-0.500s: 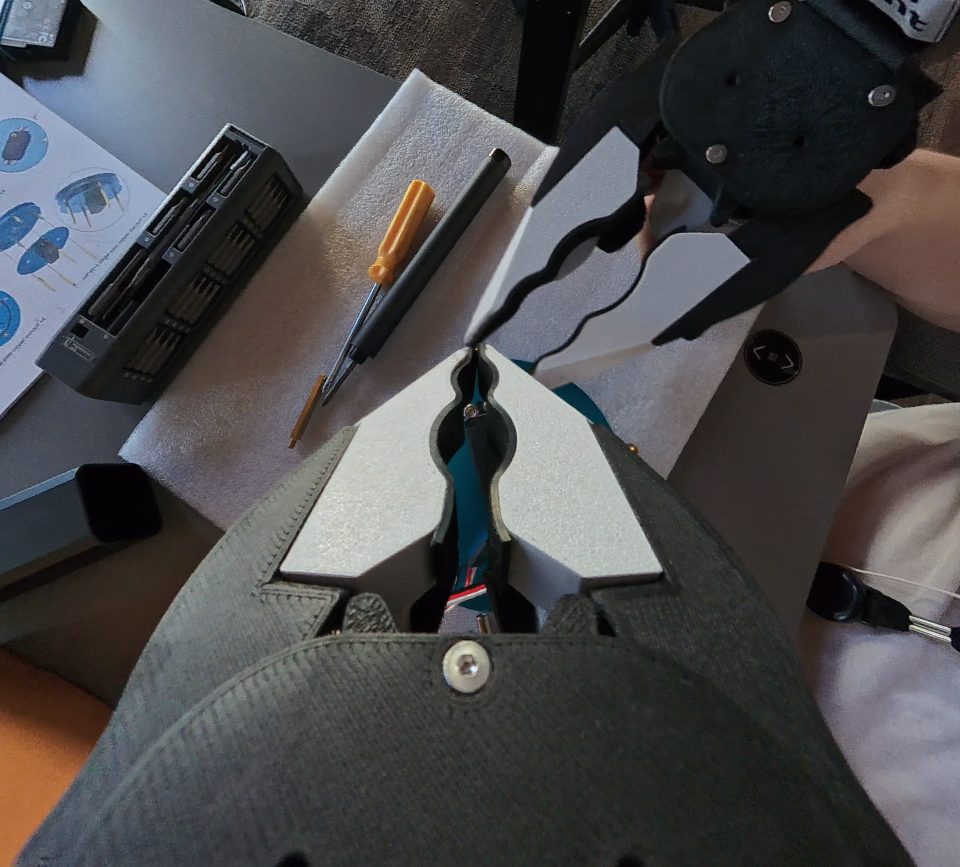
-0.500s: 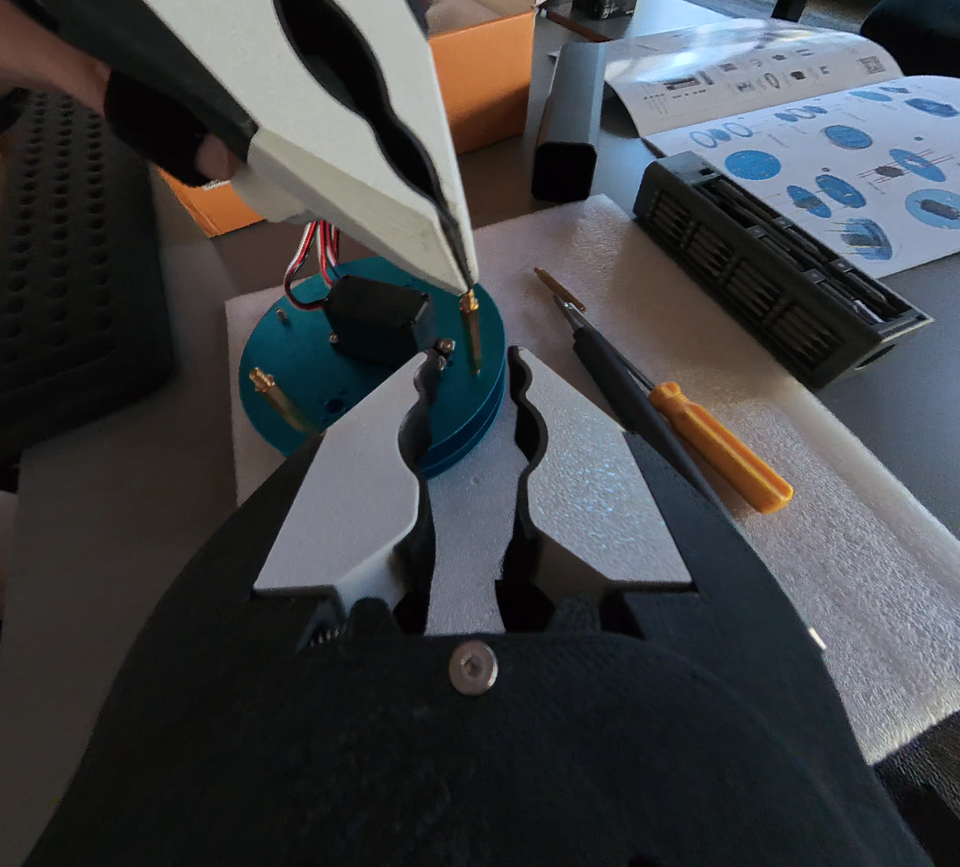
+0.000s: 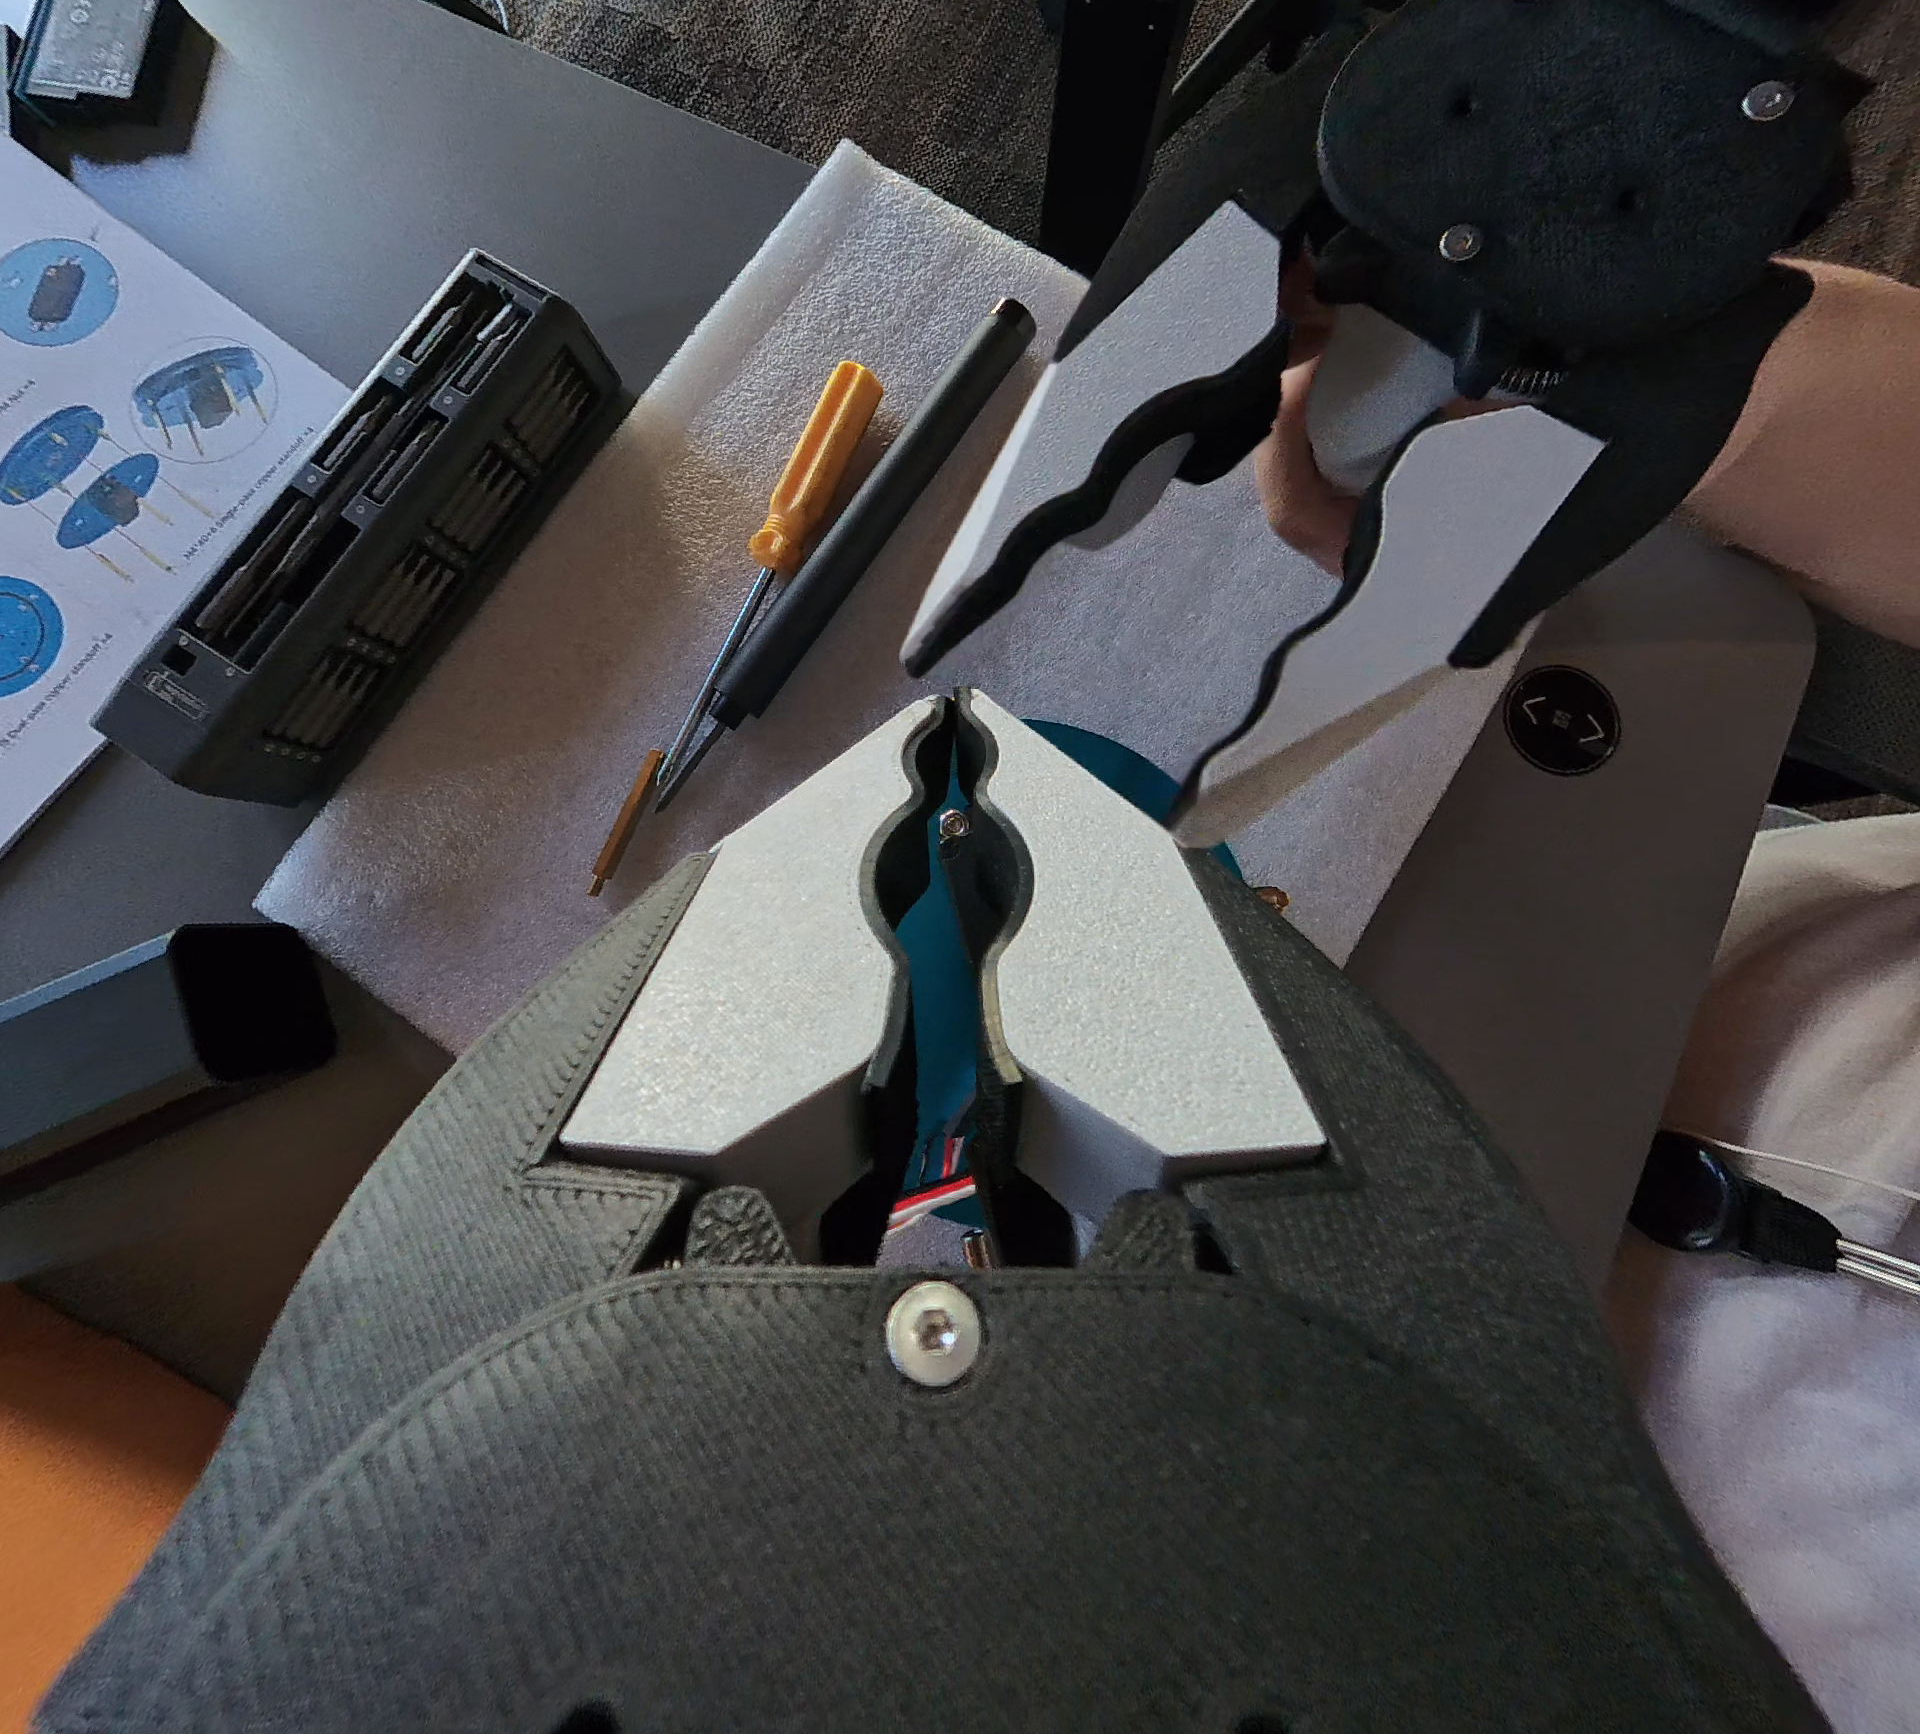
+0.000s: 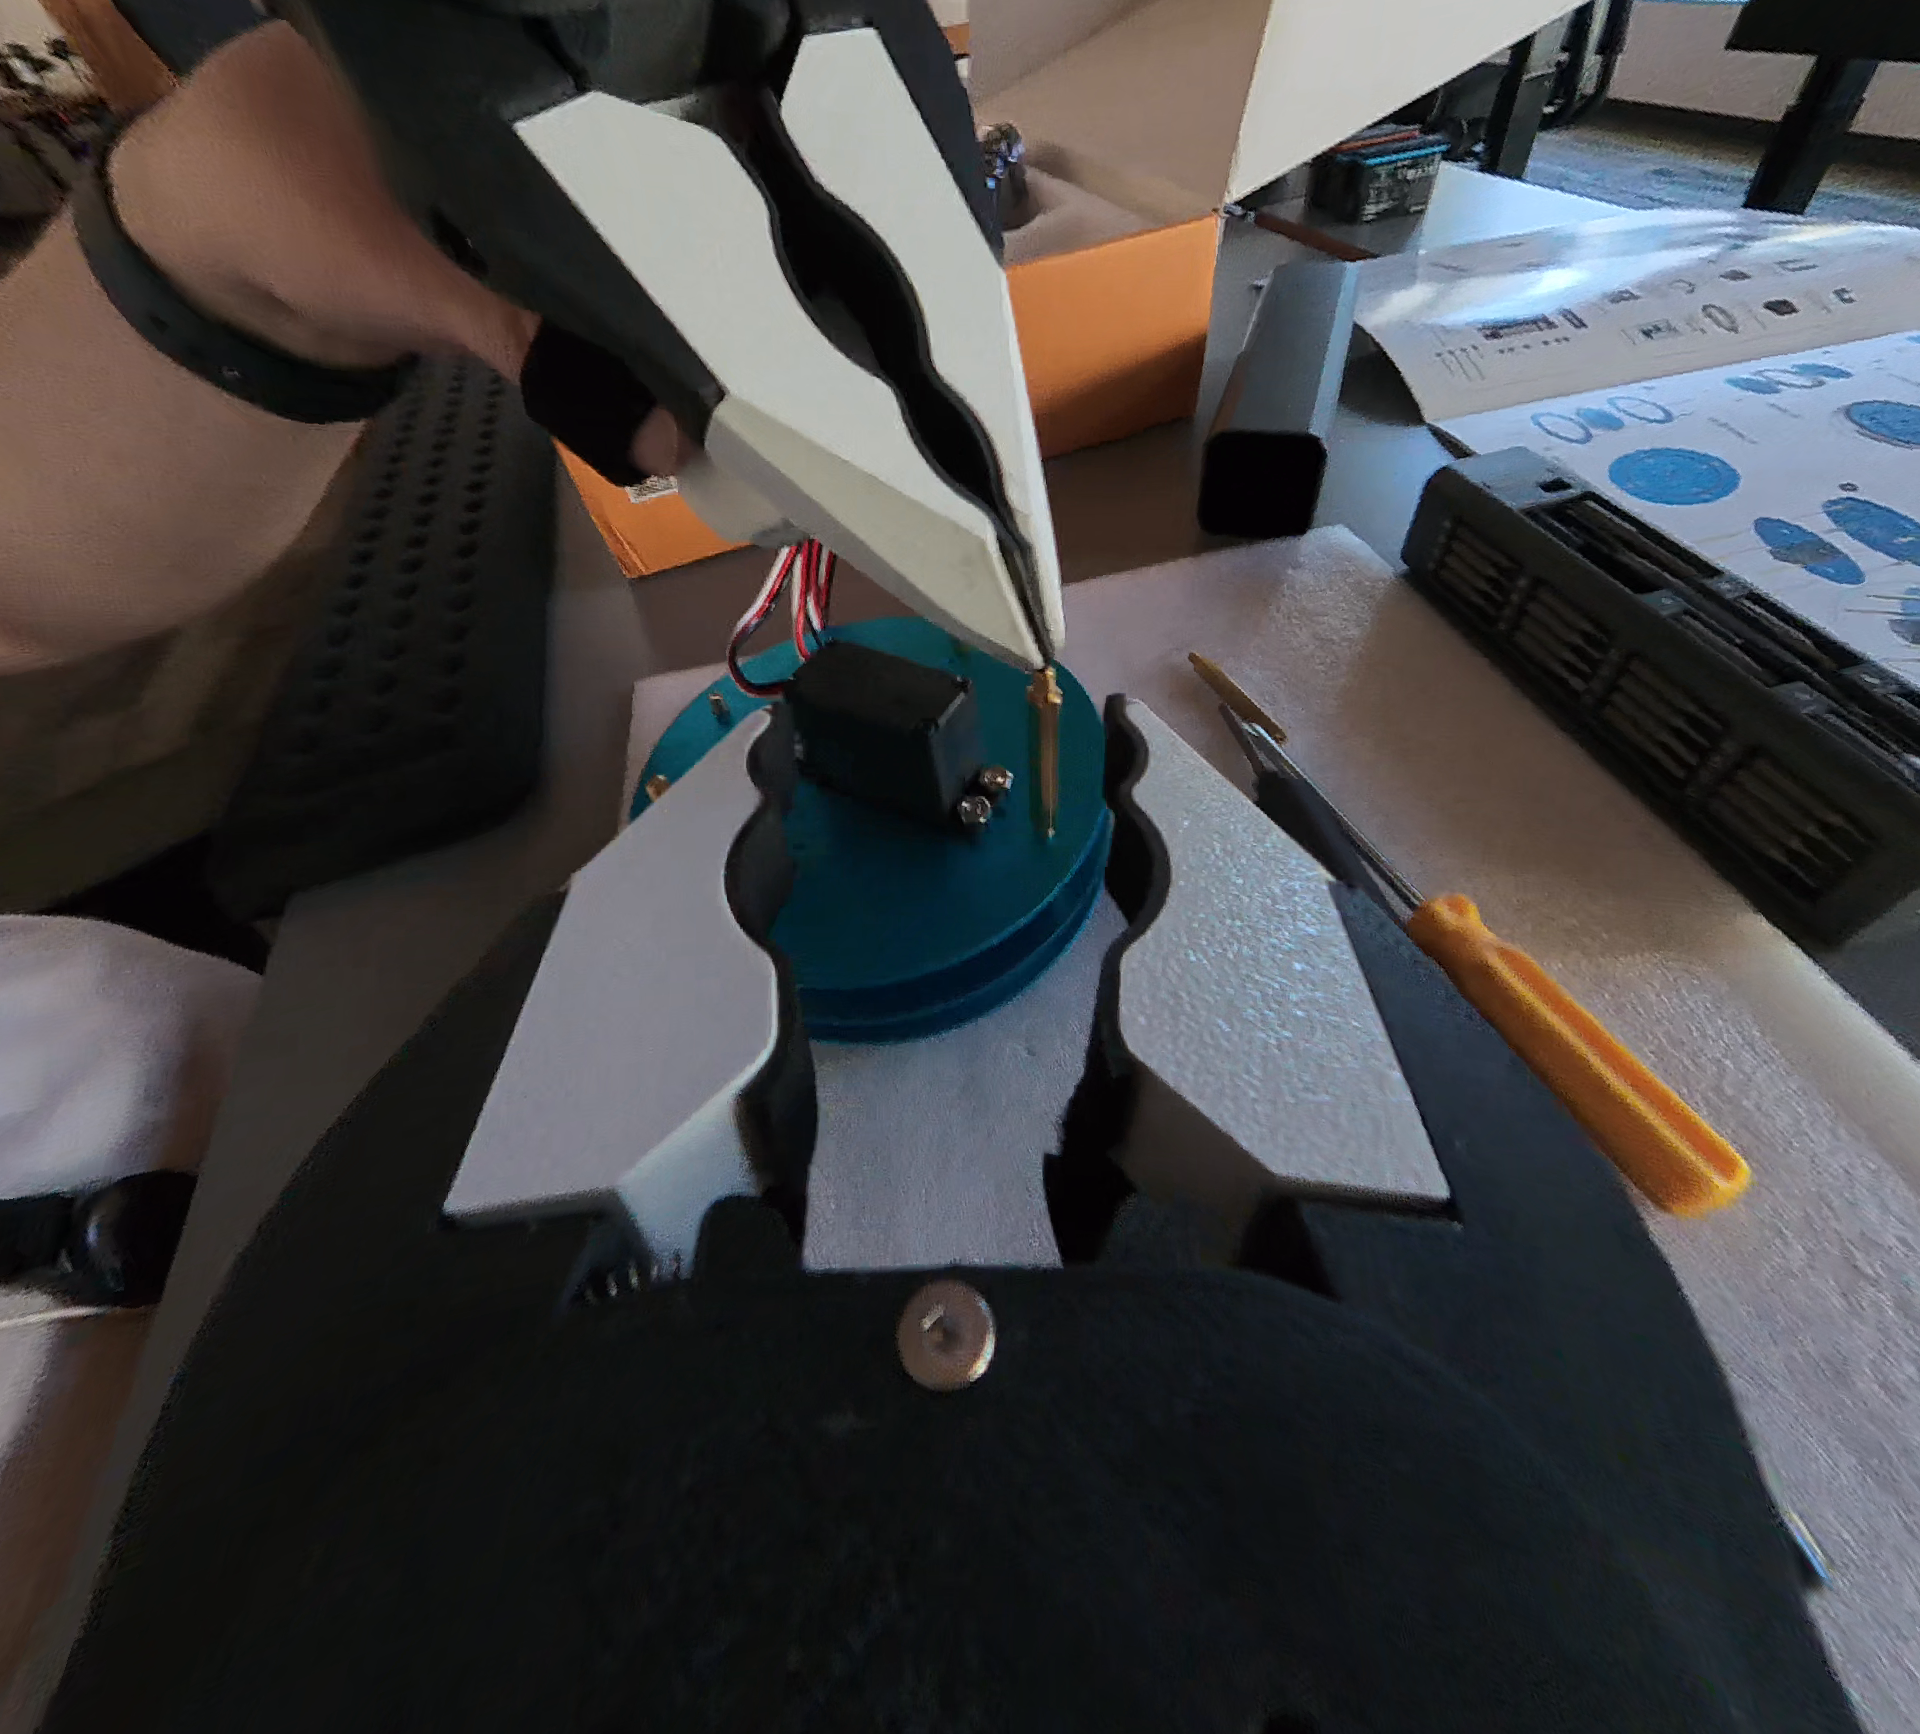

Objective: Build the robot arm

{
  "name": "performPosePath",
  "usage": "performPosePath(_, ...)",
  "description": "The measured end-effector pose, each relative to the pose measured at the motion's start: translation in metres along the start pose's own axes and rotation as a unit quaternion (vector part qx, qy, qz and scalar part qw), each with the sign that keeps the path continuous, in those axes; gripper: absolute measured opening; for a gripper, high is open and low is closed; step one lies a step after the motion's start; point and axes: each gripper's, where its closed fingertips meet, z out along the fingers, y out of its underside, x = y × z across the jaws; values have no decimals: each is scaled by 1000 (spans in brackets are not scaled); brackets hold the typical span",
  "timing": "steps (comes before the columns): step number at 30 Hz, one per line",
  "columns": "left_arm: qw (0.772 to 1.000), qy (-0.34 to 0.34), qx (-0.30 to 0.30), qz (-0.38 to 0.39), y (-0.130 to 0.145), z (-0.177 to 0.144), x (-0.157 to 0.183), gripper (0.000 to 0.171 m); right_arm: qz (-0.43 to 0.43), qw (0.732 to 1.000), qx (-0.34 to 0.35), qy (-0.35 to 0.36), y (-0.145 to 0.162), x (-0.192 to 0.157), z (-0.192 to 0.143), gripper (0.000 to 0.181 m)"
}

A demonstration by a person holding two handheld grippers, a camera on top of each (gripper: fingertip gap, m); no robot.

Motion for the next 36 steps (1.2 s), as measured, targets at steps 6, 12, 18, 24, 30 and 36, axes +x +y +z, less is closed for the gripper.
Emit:
performPosePath(6,1000,-16,-14,0,6,1,-7,0,9,1000,-20,-13,5,-14,-3,58)
performPosePath(12,999,-36,-24,8,11,3,-8,0,26,999,-17,18,9,0,-1,56)
performPosePath(18,999,-35,11,-9,1,-13,-7,4,24,999,-16,18,10,3,0,54)
performPosePath(24,1000,-19,8,-23,3,-3,-5,20,15,1000,-12,0,8,-1,5,56)
performPosePath(30,999,-6,6,-38,8,0,-7,18,3,1000,-26,-7,14,-7,2,54)
performPosePath(36,999,-5,4,-33,9,0,-7,18,4,1000,-11,4,8,-3,-3,56)
